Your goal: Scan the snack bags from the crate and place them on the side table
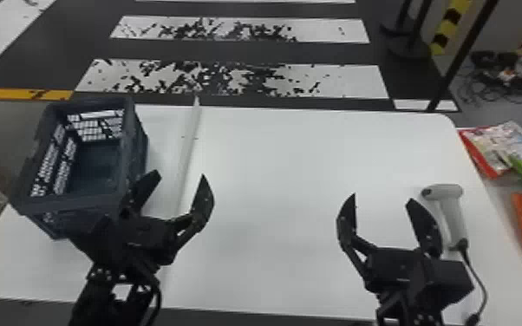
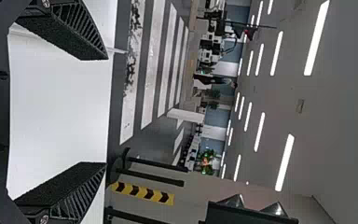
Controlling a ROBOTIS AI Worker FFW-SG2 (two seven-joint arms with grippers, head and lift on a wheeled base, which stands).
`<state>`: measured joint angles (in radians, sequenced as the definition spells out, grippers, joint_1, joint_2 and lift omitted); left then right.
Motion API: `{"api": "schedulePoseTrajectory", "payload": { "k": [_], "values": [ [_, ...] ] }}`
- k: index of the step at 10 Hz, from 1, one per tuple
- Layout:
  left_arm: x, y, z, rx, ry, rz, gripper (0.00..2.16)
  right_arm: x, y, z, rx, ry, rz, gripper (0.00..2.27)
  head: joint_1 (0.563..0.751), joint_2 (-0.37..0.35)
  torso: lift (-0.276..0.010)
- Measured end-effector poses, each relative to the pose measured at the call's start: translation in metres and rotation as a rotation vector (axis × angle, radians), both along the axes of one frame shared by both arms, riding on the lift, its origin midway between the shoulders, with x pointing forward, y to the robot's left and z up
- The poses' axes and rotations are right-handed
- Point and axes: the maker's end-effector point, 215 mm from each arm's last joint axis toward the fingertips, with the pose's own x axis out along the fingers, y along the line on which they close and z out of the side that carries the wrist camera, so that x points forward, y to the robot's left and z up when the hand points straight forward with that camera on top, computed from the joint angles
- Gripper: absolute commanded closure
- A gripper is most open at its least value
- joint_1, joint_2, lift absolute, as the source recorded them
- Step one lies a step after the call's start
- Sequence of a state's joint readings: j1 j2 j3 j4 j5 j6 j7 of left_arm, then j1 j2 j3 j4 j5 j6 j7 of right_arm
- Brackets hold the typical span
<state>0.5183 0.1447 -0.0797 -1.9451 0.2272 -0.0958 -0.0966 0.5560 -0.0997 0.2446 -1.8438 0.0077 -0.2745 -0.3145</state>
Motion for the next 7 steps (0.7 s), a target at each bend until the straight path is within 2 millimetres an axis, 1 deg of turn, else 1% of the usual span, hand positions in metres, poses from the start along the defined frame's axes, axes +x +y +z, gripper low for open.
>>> {"api": "schedulePoseTrajectory", "payload": {
  "k": [7],
  "values": [
    [-0.0007, -0.0019, -0.0002, -0.001, 0.001, -0.003, 0.03, -0.0018, 0.0028, 0.0031, 0.006, -0.010, 0.002, 0.02, 0.695, 0.020, -0.081]
  ]
}}
